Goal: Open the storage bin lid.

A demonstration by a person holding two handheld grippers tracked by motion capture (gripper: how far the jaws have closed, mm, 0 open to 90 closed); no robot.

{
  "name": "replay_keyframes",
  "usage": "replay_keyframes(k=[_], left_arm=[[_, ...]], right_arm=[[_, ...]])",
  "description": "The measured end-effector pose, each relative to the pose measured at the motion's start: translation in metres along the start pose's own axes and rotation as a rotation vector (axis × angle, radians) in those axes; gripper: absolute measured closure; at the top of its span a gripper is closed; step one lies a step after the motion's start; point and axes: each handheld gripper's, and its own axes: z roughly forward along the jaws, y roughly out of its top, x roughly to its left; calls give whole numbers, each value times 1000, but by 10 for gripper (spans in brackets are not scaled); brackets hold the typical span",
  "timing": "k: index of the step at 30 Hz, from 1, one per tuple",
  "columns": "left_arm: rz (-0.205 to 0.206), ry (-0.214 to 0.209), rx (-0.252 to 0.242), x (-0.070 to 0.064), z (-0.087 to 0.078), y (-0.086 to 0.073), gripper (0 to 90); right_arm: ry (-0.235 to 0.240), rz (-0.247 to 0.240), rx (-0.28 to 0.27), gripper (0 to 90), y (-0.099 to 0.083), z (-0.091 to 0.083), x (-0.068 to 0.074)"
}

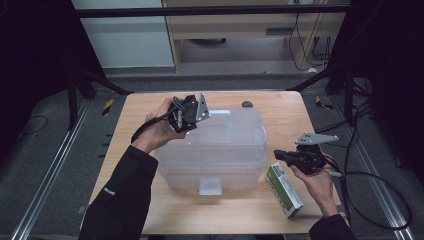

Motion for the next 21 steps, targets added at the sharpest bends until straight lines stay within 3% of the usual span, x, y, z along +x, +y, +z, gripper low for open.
replay_keyframes(k=[7, 21], left_arm=[[-38, 17, -15, 6, 4, 0, 672], [-98, 44, -27, 16, 12, 1, 660]], right_arm=[[21, -27, 1, 900, 2, 3, 6], [76, -16, -36, 900, 5, 3, 12]])
